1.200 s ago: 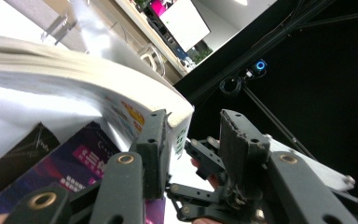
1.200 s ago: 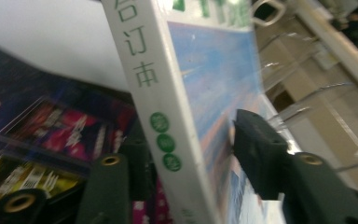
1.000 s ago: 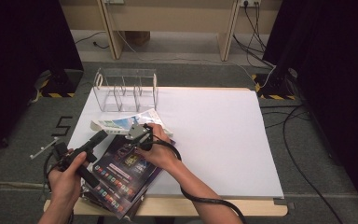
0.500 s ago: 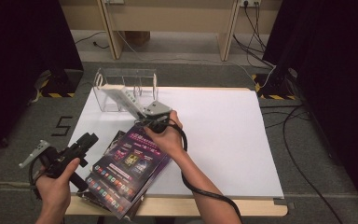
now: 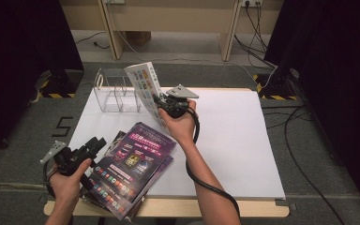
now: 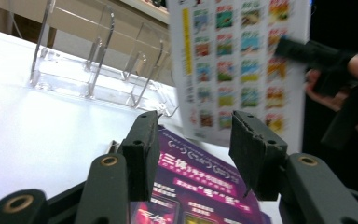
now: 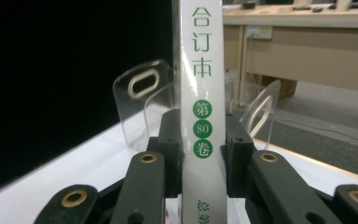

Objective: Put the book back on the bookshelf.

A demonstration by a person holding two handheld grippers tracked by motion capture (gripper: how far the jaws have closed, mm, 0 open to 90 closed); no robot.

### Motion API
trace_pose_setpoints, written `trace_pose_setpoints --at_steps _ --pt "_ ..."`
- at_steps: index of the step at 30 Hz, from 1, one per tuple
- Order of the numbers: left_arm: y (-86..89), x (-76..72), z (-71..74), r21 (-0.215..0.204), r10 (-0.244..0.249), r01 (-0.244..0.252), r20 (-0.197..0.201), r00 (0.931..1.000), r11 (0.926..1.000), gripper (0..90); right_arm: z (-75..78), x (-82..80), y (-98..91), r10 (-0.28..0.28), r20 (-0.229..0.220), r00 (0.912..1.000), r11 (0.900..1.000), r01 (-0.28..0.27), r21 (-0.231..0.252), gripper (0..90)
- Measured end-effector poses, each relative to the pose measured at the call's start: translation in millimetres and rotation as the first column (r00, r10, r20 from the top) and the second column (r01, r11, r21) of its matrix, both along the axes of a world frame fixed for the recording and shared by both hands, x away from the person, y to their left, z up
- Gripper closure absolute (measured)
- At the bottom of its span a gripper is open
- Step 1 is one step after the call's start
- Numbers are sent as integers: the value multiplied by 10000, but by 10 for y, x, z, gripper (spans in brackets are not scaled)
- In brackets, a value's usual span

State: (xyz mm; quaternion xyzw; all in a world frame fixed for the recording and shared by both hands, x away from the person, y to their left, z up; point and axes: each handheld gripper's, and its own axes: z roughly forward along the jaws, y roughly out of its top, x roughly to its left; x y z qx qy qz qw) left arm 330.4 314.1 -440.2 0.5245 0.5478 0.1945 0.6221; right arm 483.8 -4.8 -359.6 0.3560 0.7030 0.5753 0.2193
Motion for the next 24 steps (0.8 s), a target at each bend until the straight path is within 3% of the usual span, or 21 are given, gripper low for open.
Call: trace_pose_setpoints --at_steps 2,6,12,17,19,24 --pt "-3 32 -34 87 45 -45 -24 10000 10000 514 38 34 -10 -162 -80 9998 9997 163 204 740" --pt "-11 67 -85 664 140 -133 -97 9999 9977 513 65 95 -2 -322 -164 9993 9988 328 357 741" --pt "4 67 -139 701 171 -154 -235 9996 9974 514 84 185 59 -487 -276 9984 9971 502 567 741" --pt "31 61 -148 729 193 -178 -206 9996 9972 514 124 254 59 -1155 -215 9931 9908 1167 687 741" --pt "32 66 -153 684 180 -165 -215 9996 9975 515 126 269 68 -1226 -280 9921 9880 1247 912 741" --pt "40 54 -147 721 171 -160 -144 9998 9973 514 138 255 82 -1424 -212 9896 9851 1438 946 741"
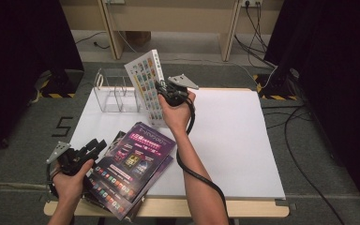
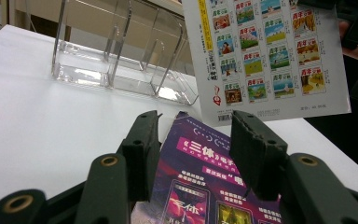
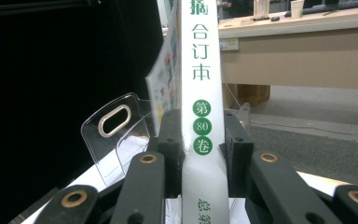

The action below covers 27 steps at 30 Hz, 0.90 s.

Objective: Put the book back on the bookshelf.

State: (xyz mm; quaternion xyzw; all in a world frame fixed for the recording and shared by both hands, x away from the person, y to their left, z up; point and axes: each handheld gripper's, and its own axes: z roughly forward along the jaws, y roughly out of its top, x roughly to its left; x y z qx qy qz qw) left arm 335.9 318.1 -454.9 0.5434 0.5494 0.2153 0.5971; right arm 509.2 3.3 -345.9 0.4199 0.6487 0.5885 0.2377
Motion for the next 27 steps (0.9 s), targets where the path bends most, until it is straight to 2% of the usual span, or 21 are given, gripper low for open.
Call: trace_pose_setpoints --at_steps 6,10,12,13,15,18,21,27 --pt "4 5 -1 8 -18 18 23 10000 10000 515 24 32 71 -431 343 9985 9990 428 98 740" --pt "-4 3 -13 18 -69 69 25 10000 10000 515 -91 64 192 -844 334 9959 9960 834 318 739" --pt "8 -12 -12 45 -60 59 35 10000 10000 514 -184 52 245 -971 448 9943 9952 963 195 738" --pt "17 -19 -11 55 -40 40 77 10000 10000 514 -214 30 246 -983 529 9938 9949 968 289 736" --pt "42 -27 -14 39 10 -10 79 10000 10000 514 -230 -14 207 -913 894 9918 9956 926 -111 733" --pt "74 -39 -20 27 102 -103 71 9999 9999 513 -260 -116 73 -477 1070 9931 9949 568 -834 718" --pt "98 -36 -25 19 178 -178 20 9998 9998 512 -315 -240 -71 -64 893 9960 9905 186 -1363 705" --pt "104 -29 -17 -25 257 -257 29 9997 9997 511 -422 -360 -401 548 -131 9984 9782 -563 -2000 671"
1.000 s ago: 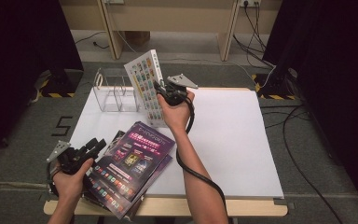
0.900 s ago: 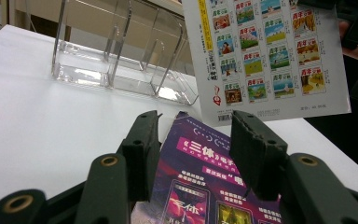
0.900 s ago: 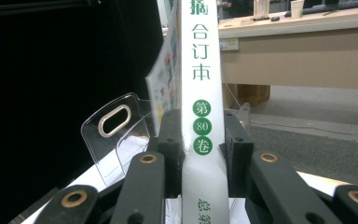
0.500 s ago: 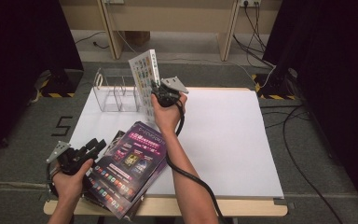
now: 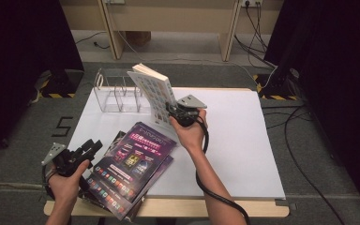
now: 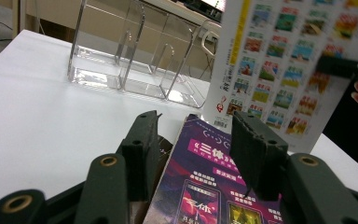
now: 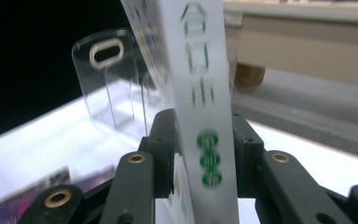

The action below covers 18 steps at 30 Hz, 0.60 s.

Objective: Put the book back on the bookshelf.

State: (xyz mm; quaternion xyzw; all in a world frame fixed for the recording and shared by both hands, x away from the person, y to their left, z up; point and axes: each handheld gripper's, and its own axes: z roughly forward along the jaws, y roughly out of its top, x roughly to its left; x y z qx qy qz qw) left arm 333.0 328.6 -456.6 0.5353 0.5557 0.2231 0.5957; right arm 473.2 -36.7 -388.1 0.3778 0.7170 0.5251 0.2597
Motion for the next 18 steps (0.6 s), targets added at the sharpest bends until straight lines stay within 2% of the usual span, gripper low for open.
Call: trace_pose_setpoints --at_steps 3,6,7,11,14,18 --pt "5 11 -6 10 11 -11 -51 10000 10000 511 -62 -21 -106 56 -397 9992 9999 -61 -122 652" --pt "4 14 -5 5 -1 1 -47 10000 10000 510 -77 -27 -153 132 -330 9994 9988 -147 -457 649" --pt "4 15 -4 10 3 -3 -37 10000 10000 510 -66 -25 -157 122 -348 9993 9992 -135 -366 643" --pt "10 11 -5 -2 -9 9 -40 10000 10000 509 111 -28 -170 204 85 9998 9997 -203 -112 652" --pt "17 4 -1 2 0 0 -18 10000 10000 507 255 -18 -203 198 482 9986 9993 -182 -331 664" --pt "21 0 -6 20 6 -6 -59 10000 10000 504 376 5 -294 225 580 9981 9992 -204 -357 684"
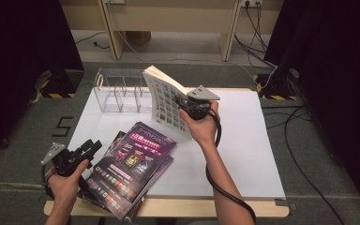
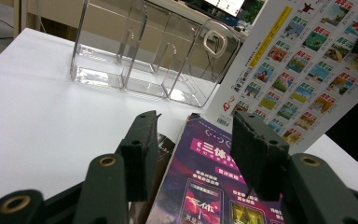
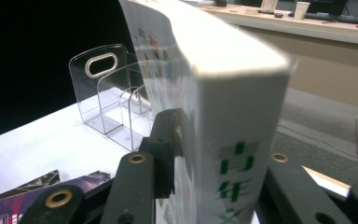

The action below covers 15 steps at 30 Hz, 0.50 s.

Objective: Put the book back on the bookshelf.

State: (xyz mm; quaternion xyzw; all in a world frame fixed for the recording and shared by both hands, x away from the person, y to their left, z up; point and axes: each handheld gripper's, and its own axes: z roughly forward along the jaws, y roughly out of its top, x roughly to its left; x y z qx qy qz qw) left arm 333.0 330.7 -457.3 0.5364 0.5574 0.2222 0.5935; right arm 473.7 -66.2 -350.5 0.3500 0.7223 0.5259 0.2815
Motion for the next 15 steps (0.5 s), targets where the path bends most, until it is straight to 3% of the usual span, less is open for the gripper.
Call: trace_pose_setpoints --at_steps 5,11,15 --pt "-22 13 -11 21 -66 66 -62 10000 10000 501 25 39 -48 405 -328 9986 9992 -404 33 722" --pt "-21 14 -9 26 -72 72 -70 9999 10000 499 74 66 -40 564 -470 9973 9971 -587 -485 735" --pt "-17 12 -8 38 -80 80 -75 9999 10000 497 91 80 -18 554 -588 9967 9972 -581 -466 735"
